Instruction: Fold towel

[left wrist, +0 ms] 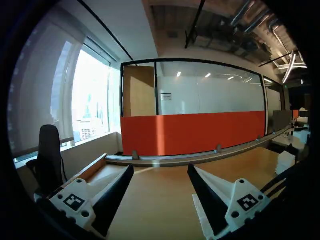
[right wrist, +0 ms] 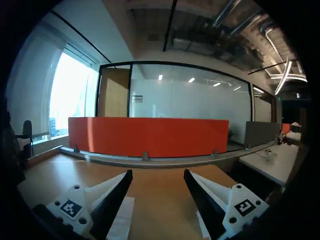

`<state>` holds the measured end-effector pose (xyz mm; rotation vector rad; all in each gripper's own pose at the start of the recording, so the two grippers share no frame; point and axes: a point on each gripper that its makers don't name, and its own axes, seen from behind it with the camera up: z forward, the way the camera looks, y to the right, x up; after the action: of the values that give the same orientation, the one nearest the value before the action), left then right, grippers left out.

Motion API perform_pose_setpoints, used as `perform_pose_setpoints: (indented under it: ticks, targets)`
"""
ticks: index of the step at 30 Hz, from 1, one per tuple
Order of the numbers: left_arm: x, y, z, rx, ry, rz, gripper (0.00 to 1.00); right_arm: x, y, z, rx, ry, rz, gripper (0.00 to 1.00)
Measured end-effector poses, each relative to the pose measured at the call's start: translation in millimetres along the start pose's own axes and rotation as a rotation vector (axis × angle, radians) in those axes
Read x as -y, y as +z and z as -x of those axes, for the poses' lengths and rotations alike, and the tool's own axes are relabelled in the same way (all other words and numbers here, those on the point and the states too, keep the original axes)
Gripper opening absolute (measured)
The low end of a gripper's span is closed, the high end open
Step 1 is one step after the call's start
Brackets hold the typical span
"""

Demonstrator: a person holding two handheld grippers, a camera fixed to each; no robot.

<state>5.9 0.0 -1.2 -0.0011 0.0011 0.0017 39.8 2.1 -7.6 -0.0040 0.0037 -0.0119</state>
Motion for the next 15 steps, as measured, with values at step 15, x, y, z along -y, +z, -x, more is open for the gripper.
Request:
perform_pose_setpoints:
  ticks: [15]
  targets:
    - [3.3,-14.0,-46,-0.008,0.005,0.002,1.00,2,-11.7,-39,-0.005,-0.008,-0.009,1.00]
